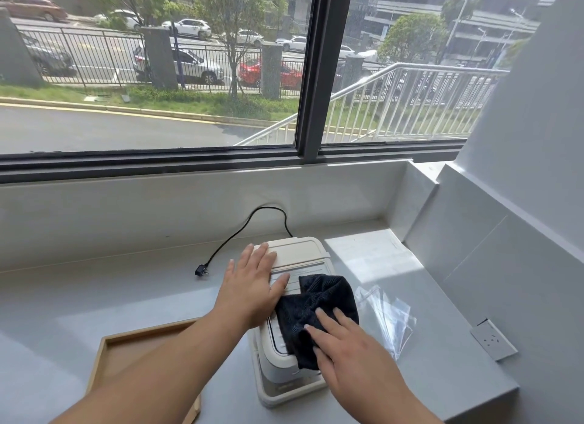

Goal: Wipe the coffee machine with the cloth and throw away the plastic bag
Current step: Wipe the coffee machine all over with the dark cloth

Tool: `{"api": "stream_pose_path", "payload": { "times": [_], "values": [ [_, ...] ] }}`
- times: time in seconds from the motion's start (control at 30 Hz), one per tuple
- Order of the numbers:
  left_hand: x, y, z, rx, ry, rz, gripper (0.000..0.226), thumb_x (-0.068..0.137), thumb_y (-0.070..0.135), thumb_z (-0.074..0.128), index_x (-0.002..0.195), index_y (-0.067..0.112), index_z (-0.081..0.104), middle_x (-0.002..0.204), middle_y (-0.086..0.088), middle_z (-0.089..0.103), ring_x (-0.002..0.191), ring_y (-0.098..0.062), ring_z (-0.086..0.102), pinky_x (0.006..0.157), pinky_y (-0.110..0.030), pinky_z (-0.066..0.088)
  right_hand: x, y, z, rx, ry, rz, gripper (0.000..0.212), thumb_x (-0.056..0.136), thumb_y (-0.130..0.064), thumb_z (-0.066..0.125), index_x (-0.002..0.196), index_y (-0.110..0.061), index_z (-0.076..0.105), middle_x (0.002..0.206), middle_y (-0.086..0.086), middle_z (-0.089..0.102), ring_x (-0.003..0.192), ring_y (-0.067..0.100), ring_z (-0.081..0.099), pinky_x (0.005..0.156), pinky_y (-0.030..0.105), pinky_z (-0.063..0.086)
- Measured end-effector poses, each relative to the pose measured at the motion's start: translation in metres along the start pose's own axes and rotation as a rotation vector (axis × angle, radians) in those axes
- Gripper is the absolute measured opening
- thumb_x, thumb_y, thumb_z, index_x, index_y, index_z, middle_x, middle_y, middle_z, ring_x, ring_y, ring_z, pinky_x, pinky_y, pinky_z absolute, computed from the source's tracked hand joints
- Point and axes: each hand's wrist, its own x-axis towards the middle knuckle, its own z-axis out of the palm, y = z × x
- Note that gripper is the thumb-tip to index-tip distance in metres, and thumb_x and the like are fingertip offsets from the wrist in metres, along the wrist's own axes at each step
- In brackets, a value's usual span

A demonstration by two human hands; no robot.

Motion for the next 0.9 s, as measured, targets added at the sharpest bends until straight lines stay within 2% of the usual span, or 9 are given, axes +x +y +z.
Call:
{"api": "stream_pose_path", "payload": {
  "times": [0.07,0.1,0.3,0.47,0.57,0.77,0.9],
  "values": [
    [0.000,0.000,0.001,-0.002,0.006,-0.002,0.079,0.094,0.073,0.013,0.161,0.033,0.024,0.174,0.012,0.007,0.159,-0.013,-0.006,0.129,-0.051,0.004,0.006,0.003,0.005,0.033,-0.035,0.034,0.047,0.108,-0.040,0.039,0.155,-0.038,0.043,0.168,-0.010,0.027,0.156,0.023,0.023,0.126,0.034,0.022],
    [0.000,0.000,0.001,-0.002,0.009,-0.002,0.078,0.094,0.073,0.014,0.161,0.033,0.024,0.174,0.011,0.008,0.159,-0.013,-0.005,0.129,-0.051,0.005,0.009,0.005,0.008,0.025,-0.038,0.044,0.048,0.109,-0.041,0.036,0.156,-0.038,0.040,0.170,-0.009,0.024,0.157,0.023,0.020,0.127,0.035,0.019],
    [0.002,-0.001,0.001,-0.025,0.004,-0.006,0.071,0.099,0.066,0.018,0.161,0.032,0.025,0.174,0.011,0.008,0.159,-0.013,-0.004,0.129,-0.049,0.007,0.037,0.016,0.010,-0.046,-0.050,0.069,0.049,0.110,-0.040,0.031,0.159,-0.037,0.032,0.171,-0.005,0.021,0.158,0.026,0.016,0.127,0.035,0.014],
    [0.003,-0.002,0.000,-0.054,0.014,-0.005,0.062,0.105,0.058,0.024,0.160,0.031,0.029,0.173,0.010,0.012,0.159,-0.013,-0.001,0.129,-0.048,0.012,0.072,0.024,0.011,-0.038,-0.013,0.090,0.049,0.110,-0.040,0.032,0.159,-0.039,0.032,0.171,-0.006,0.022,0.158,0.025,0.017,0.125,0.035,0.018],
    [0.002,-0.002,-0.002,-0.086,0.027,-0.011,0.063,0.105,0.060,0.022,0.160,0.031,0.029,0.173,0.012,0.015,0.159,-0.010,-0.001,0.128,-0.047,0.016,0.096,0.025,0.009,-0.020,-0.007,0.076,0.048,0.110,-0.039,0.032,0.158,-0.037,0.034,0.171,-0.005,0.024,0.157,0.027,0.019,0.126,0.038,0.019],
    [-0.002,-0.001,-0.004,-0.179,0.045,-0.009,0.075,0.098,0.072,0.018,0.163,0.037,0.013,0.173,0.013,0.010,0.158,-0.007,0.000,0.128,-0.037,0.013,0.132,0.019,0.002,0.002,0.002,0.047,0.046,0.110,-0.038,0.035,0.155,-0.037,0.041,0.170,-0.004,0.027,0.156,0.029,0.021,0.124,0.042,0.027],
    [-0.004,-0.002,-0.004,-0.217,0.065,-0.018,0.078,0.095,0.078,0.015,0.163,0.041,0.007,0.173,0.016,0.000,0.158,-0.007,0.002,0.127,-0.037,0.017,0.158,0.013,-0.003,-0.003,-0.042,-0.001,0.047,0.110,-0.037,0.034,0.157,-0.038,0.039,0.171,-0.003,0.023,0.157,0.029,0.019,0.124,0.042,0.020]
  ]
}}
